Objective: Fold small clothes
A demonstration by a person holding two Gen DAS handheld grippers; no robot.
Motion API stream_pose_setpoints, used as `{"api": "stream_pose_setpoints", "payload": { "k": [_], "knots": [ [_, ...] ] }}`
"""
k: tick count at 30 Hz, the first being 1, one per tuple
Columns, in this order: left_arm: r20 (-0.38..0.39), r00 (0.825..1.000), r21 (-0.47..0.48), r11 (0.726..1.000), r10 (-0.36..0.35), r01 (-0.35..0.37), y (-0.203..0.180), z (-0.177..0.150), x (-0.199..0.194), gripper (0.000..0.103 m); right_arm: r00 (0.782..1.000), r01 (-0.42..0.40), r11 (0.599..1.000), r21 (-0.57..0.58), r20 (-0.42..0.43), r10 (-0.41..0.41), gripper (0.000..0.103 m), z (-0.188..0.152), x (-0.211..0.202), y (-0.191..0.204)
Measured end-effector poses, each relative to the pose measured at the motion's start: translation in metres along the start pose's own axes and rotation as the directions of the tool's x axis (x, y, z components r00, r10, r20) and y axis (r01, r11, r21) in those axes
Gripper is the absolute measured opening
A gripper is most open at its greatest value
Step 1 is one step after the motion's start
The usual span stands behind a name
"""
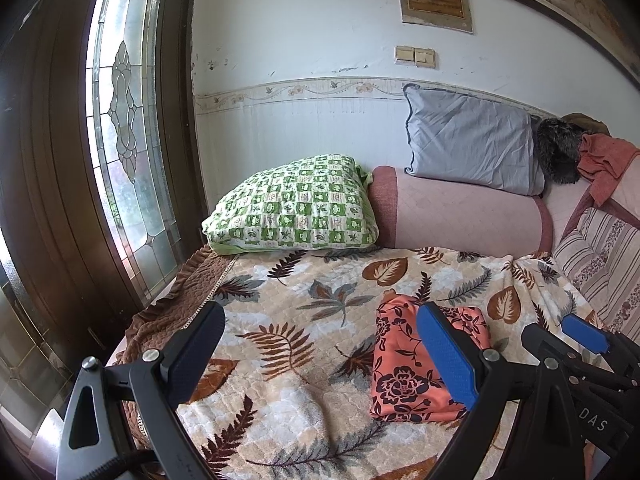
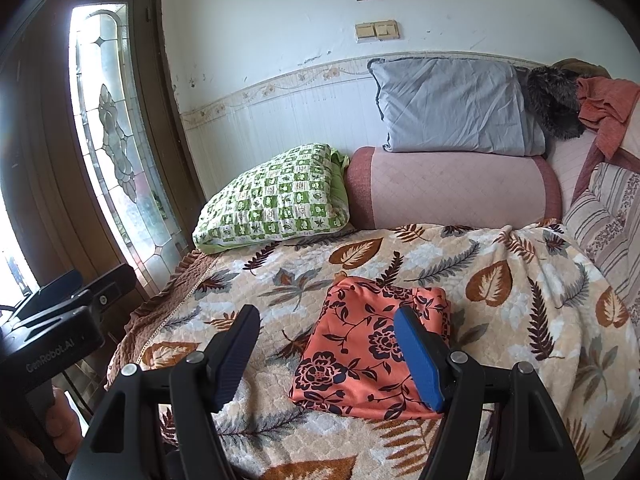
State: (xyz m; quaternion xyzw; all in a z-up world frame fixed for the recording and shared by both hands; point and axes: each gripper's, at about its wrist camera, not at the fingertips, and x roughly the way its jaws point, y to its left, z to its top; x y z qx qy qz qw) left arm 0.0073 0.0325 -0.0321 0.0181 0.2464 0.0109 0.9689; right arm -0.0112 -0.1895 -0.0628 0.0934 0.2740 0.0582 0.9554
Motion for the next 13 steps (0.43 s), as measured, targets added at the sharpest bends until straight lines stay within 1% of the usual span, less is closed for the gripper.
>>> {"api": "stream_pose_setpoints", "payload": {
  "k": [7,13],
  "knots": [
    [-0.017,1.000,-0.002,1.000,-0.004,0.004,0.002,0.001,0.010,0.097,1.000,-0.004,1.000,0.002,-0.017,0.004,0.073,-0.001,0.006,-0.002],
    [-0.046,0.999,-0.003,1.000,-0.007,0.007,0.000,-0.001,0.031,0.097,0.999,-0.002,1.000,0.024,-0.039,0.003,0.073,-0.003,0.022,-0.013]
  ]
}}
